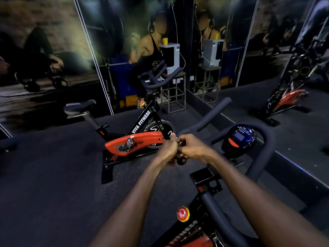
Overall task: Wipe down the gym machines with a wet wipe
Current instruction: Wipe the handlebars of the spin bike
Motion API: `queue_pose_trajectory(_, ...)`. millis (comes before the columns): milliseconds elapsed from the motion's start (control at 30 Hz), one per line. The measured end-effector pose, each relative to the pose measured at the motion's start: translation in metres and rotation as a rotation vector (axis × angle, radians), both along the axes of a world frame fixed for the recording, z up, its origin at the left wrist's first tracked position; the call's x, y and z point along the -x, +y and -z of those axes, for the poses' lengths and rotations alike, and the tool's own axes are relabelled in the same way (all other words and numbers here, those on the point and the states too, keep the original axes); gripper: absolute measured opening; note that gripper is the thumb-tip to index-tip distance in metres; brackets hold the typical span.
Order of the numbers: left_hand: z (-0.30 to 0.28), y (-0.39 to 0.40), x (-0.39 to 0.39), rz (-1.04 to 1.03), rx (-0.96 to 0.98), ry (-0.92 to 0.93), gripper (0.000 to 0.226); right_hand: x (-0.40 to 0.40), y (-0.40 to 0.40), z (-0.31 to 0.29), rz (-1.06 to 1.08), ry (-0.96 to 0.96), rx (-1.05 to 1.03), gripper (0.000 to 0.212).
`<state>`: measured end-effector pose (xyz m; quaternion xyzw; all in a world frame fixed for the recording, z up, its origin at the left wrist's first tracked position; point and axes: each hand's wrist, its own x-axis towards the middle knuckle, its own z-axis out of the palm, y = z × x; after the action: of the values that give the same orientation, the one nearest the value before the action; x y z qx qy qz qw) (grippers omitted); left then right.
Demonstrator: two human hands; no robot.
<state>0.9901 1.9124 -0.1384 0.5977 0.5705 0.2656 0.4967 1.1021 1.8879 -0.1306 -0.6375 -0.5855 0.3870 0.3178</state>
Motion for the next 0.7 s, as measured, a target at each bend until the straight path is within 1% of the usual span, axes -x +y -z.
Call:
queue_pose_trajectory(67, -0.004, 0.000, -0.001, 0.057, 0.055, -0.024, 0.073, -0.002, 0.001, 0.005, 0.099, -0.101, -0.138, 0.009)
queue_pose_trajectory(100, -0.003, 0.003, 0.001, 0.082, 0.048, 0.016, 0.077, -0.006, 0.003, 0.007, 0.119, -0.195, -0.162, 0.006)
queue_pose_trajectory(167, 0.003, 0.009, 0.009, 0.083, 0.002, 0.123, 0.082, -0.019, 0.006, 0.012, 0.079, -0.450, -0.172, 0.012)
queue_pose_trajectory(200, 0.007, 0.013, 0.013, 0.061, -0.017, 0.155, 0.081, -0.026, 0.008, 0.015, 0.027, -0.542, -0.182, 0.019)
queue_pose_trajectory(233, 0.011, 0.015, 0.016, 0.034, -0.019, 0.173, 0.077, -0.027, 0.007, 0.014, -0.025, -0.570, -0.175, 0.028)
queue_pose_trajectory(267, 0.015, 0.016, 0.019, 0.013, -0.019, 0.185, 0.070, -0.027, 0.007, 0.015, -0.070, -0.573, -0.170, 0.031)
queue_pose_trajectory(333, 0.026, 0.019, 0.020, -0.007, -0.005, 0.190, 0.059, -0.019, 0.012, 0.014, -0.088, -0.592, -0.154, 0.024)
queue_pose_trajectory(400, 0.037, 0.023, 0.017, -0.009, 0.031, 0.147, 0.052, -0.012, 0.018, 0.007, -0.110, -0.612, -0.119, 0.017)
queue_pose_trajectory(467, 0.043, 0.026, 0.014, -0.003, 0.057, 0.099, 0.048, -0.011, 0.023, -0.004, -0.200, -0.665, -0.062, 0.005)
queue_pose_trajectory(533, 0.046, 0.029, 0.011, -0.009, 0.037, 0.097, 0.045, -0.013, 0.025, -0.010, -0.294, -0.701, 0.016, 0.009)
queue_pose_trajectory(600, 0.043, 0.035, 0.012, -0.027, -0.009, 0.140, 0.039, -0.010, 0.031, -0.010, -0.287, -0.706, 0.022, 0.010)
queue_pose_trajectory(667, 0.040, 0.043, 0.010, -0.021, -0.030, 0.175, 0.034, -0.010, 0.043, -0.004, -0.182, -0.688, -0.013, 0.014)
queue_pose_trajectory(700, 0.038, 0.046, 0.010, -0.007, -0.036, 0.187, 0.032, -0.011, 0.048, -0.004, -0.148, -0.661, 0.008, 0.018)
